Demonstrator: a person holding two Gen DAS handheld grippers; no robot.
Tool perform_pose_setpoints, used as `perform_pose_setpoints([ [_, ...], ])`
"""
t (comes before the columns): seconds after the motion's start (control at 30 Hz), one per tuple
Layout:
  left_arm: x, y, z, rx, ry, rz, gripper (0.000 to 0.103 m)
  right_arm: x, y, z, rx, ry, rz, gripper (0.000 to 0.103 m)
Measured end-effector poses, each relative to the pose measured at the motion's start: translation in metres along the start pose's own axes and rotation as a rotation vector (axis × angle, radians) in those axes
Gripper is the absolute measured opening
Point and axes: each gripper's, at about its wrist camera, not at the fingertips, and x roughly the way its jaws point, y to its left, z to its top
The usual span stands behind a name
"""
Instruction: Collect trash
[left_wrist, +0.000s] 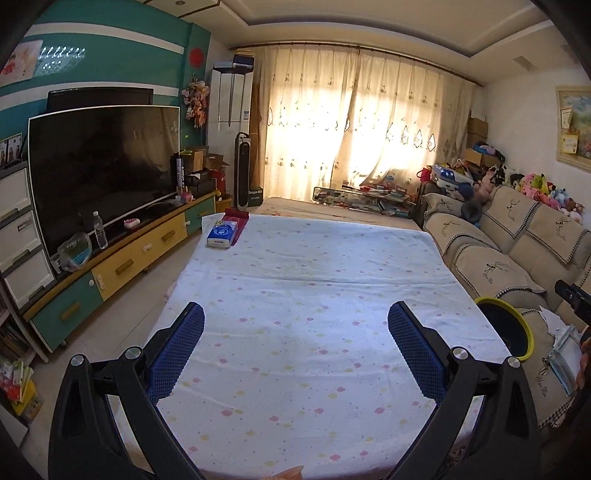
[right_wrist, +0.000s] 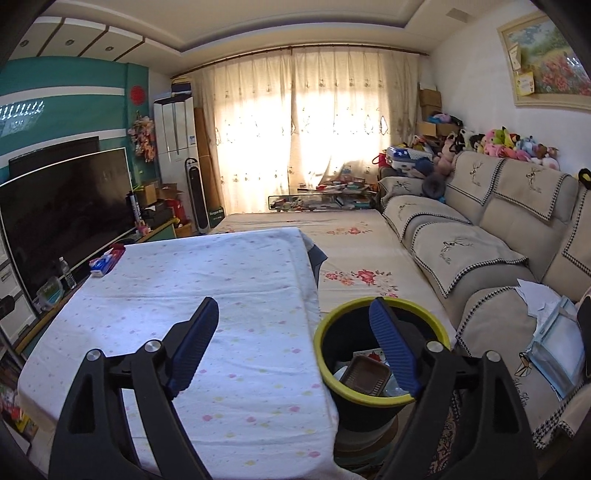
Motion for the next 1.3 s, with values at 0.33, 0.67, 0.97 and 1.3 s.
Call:
perform_pose_setpoints([
  [0.33, -0.023, -0.018, 0.009, 0.032, -0.053, -0.037, 0.098, -0.021, 0.013, -0.010, -0.012, -0.005, -0.004, 0.087],
  [0.67, -0.025, -0.026, 0.013, 0.032, -0.045, -0.040, 0.098, -0.014, 0.011, -0.016, -0.001, 0.012, 0.009, 0.087],
  [0.97, -0.024, -0.031, 0.011, 0.046, -0.039, -0.050, 0.098, -0.016, 0.008, -0.016, 0.010, 0.003, -0.002, 0.087],
  [1.3, -0.023, -0.034, 0.011, 0.053, -0.036, -0.065, 0.098, -0.017, 0.003, -0.015, 0.022, 0.001, -0.010, 0.087],
])
